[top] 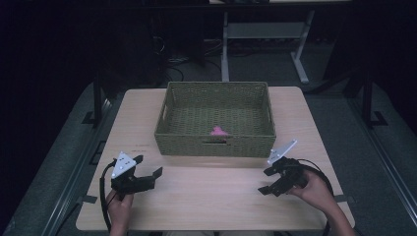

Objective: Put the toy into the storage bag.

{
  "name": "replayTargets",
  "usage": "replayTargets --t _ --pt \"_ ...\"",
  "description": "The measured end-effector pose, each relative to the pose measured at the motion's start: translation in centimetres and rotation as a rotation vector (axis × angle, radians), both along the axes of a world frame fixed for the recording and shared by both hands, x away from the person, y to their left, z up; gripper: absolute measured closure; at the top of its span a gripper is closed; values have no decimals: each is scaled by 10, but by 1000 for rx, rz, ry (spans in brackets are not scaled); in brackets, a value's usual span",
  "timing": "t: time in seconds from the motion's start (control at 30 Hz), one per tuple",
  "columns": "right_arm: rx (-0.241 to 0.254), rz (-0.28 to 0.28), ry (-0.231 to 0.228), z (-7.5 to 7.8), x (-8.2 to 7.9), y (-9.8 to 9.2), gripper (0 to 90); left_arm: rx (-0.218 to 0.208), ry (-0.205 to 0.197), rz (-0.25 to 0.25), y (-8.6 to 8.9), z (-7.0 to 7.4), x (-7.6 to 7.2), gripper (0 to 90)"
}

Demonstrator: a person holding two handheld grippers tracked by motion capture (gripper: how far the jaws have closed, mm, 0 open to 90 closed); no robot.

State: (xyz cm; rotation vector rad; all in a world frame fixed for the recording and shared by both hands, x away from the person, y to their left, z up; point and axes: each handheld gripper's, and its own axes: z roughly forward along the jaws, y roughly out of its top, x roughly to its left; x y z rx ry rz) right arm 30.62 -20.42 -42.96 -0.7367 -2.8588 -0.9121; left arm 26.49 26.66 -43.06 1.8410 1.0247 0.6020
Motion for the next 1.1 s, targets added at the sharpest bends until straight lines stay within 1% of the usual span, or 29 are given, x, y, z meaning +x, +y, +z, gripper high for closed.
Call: replayTargets --t 0.03,0.13,0.3,0.33,0.47,0.57,0.73,0.83,1.0,1.03,1.07,1.1 --pt "-7 -4 -2 0 -1 -1 236 1 -1 1 0 0 0 138" --pt "4 -17 -15 1 -7 -5 236 2 1 -1 0 0 -1 138" --pt "6 -46 -17 -4 -14 -13 236 0 0 1 0 0 -1 138" --pt "8 -50 -23 -4 -16 -14 236 0 0 2 0 0 -1 138" --pt "21 -72 -26 -7 -23 -21 236 0 0 1 0 0 -1 138" --pt "19 -86 -29 -10 -27 -24 236 1 1 0 -1 0 -1 139" --pt "41 -112 -44 -13 -35 -31 236 1 1 -3 -1 0 -1 138" --pt "27 -132 -61 -15 -42 -33 236 1 1 -5 -1 0 -1 138" --pt "51 -172 -112 -20 -56 -36 231 1 0 -7 -1 0 -2 138" --pt "69 -191 -127 -22 -60 -38 230 0 0 -6 -1 0 -2 139" --pt "81 -203 -134 -24 -62 -38 229 -1 0 -7 -1 0 -1 139" --pt "104 -214 -137 -27 -66 -39 227 2 1 -8 -2 0 -1 138"
